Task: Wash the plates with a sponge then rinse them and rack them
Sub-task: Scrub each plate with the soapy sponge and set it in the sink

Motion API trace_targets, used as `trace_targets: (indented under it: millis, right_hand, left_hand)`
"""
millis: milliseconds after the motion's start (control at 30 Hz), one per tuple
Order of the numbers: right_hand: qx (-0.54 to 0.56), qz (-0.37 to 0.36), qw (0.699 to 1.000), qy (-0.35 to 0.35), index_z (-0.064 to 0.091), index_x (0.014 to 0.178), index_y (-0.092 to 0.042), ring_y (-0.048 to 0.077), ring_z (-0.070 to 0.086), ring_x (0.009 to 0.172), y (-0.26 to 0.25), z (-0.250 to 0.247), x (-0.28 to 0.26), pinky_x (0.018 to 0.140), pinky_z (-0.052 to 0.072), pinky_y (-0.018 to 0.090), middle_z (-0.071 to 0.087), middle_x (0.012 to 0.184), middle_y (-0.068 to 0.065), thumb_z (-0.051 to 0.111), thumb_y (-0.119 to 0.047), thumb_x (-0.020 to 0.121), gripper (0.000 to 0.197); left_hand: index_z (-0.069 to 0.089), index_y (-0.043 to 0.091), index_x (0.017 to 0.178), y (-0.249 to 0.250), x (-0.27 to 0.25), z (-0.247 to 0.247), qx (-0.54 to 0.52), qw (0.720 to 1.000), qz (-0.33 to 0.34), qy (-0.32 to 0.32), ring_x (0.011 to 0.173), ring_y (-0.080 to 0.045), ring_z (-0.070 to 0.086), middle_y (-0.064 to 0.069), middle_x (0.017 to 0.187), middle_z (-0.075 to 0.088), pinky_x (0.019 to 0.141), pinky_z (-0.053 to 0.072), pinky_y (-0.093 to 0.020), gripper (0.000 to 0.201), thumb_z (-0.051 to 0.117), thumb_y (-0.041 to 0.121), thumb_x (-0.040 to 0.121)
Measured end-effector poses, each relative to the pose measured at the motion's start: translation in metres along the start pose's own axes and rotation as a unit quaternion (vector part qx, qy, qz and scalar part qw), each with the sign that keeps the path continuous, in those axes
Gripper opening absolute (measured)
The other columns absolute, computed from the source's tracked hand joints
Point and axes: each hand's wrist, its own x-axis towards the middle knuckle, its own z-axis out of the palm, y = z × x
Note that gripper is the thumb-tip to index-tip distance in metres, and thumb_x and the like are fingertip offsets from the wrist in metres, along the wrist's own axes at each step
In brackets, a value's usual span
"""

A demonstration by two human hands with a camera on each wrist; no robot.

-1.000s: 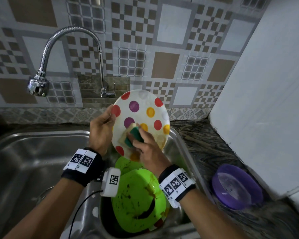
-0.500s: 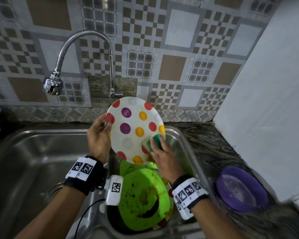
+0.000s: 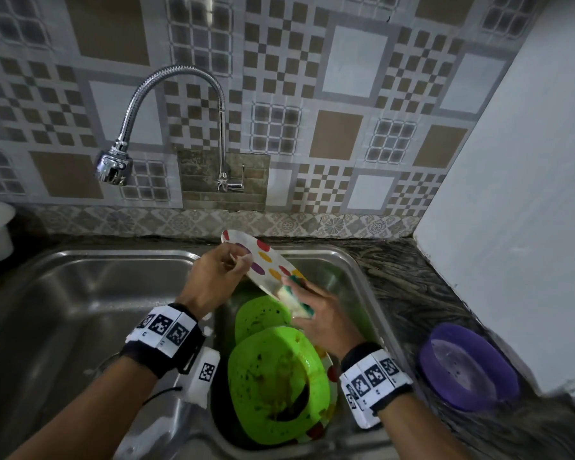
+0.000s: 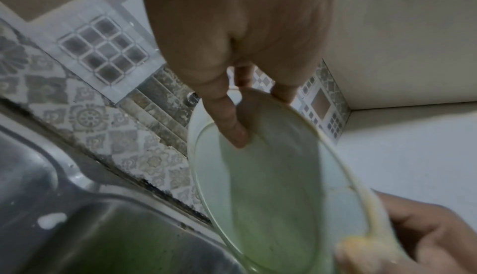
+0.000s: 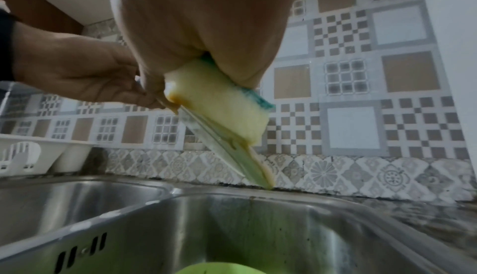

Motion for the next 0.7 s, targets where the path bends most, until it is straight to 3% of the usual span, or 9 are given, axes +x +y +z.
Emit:
trace_targets:
  millis: [67,133,233,333,400,467,500,600,700]
  right_hand:
    - [0.047,0.001,0.999,0.0,0.046,0.136,-0.017,-0.003,0.044,0.127,-0.003,-0.015,0.0,0.108,0.035,0.018,0.048,0.139,-0.005,0.068,0.007,0.071,0.073]
    - [0.075,0.01,0.997,0.01,0.05,0.134,-0.017,-0.003,0.051,0.12,-0.001,-0.027,0.0,0.104,0.042,0.022,0.053,0.135,-0.003,0.07,0.008,0.07,0.071]
    - [0.119,0.036,0.992,0.004,0.052,0.131,-0.022,-0.001,0.055,0.116,-0.005,-0.039,0.003,0.101,0.045,0.025,0.055,0.132,-0.009,0.07,0.002,0.076,0.063]
    - [0.107,0.038,0.993,0.019,0.052,0.132,-0.026,0.002,0.055,0.116,-0.004,-0.045,0.007,0.101,0.045,0.024,0.057,0.129,-0.007,0.071,-0.003,0.077,0.063]
    - [0.099,0.045,0.992,0.057,0.051,0.134,-0.026,0.002,0.054,0.117,0.003,-0.049,0.007,0.1,0.047,0.028,0.056,0.132,-0.006,0.072,-0.01,0.078,0.062]
    - [0.117,0.072,0.986,0.093,0.049,0.135,-0.026,0.002,0.051,0.121,0.009,-0.052,0.006,0.101,0.047,0.033,0.052,0.136,-0.009,0.072,-0.015,0.08,0.061]
    - [0.115,0.08,0.983,0.115,0.048,0.135,-0.028,0.003,0.05,0.123,0.012,-0.052,0.007,0.102,0.047,0.036,0.051,0.136,-0.01,0.071,-0.018,0.081,0.06]
    - [0.048,0.099,0.977,0.184,0.041,0.137,-0.038,0.01,0.05,0.121,0.013,-0.046,0.015,0.103,0.045,0.04,0.048,0.131,-0.007,0.062,-0.037,0.085,0.057]
    - [0.02,0.116,0.967,0.226,0.03,0.143,-0.038,0.018,0.047,0.124,-0.004,-0.031,0.027,0.101,0.045,0.034,0.039,0.14,0.002,0.051,-0.045,0.09,0.057]
  left_hand:
    - [0.063,0.033,0.094,-0.004,0.003,-0.009,-0.008,0.996,0.036,-0.084,0.08,-0.008,0.065,0.006,0.086,0.067,0.073,0.052,-0.025,0.03,0.064,0.056,0.075]
    - [0.058,0.043,0.087,-0.009,0.008,-0.011,0.056,0.99,0.071,-0.107,0.084,-0.01,0.059,0.009,0.093,0.06,0.077,0.046,-0.022,0.023,0.071,0.049,0.069]
    - [0.056,0.041,0.09,-0.013,0.014,-0.004,0.208,0.968,0.141,-0.015,0.093,-0.019,0.051,0.005,0.098,0.056,0.081,0.033,-0.028,0.022,0.071,0.03,0.078]
    - [0.064,0.033,0.089,-0.013,0.014,0.003,0.263,0.95,0.145,0.081,0.109,-0.031,0.041,-0.008,0.117,0.049,0.09,0.035,-0.041,0.021,0.077,0.032,0.072]
    - [0.067,0.019,0.088,-0.008,0.015,0.003,0.214,0.96,0.165,0.07,0.117,-0.028,0.041,-0.01,0.129,0.045,0.096,0.039,-0.039,0.02,0.078,0.023,0.071]
    - [0.064,0.009,0.089,-0.002,0.013,0.003,0.088,0.988,0.127,-0.005,0.099,-0.015,0.054,-0.014,0.119,0.052,0.084,0.048,-0.017,0.015,0.072,0.005,0.077]
    - [0.062,0.012,0.09,-0.001,0.012,0.002,0.034,0.993,0.105,-0.032,0.088,-0.012,0.057,-0.016,0.108,0.056,0.076,0.049,-0.012,0.014,0.068,0.003,0.08]
    - [0.065,0.024,0.086,-0.007,0.01,0.002,-0.057,0.994,0.065,-0.067,0.076,-0.012,0.059,-0.006,0.084,0.064,0.07,0.048,-0.026,0.013,0.072,0.026,0.076]
    - [0.067,0.014,0.101,0.002,0.002,0.008,-0.11,0.991,0.065,-0.03,0.072,0.007,0.061,0.003,0.086,0.067,0.068,0.046,-0.014,0.021,0.07,0.007,0.081]
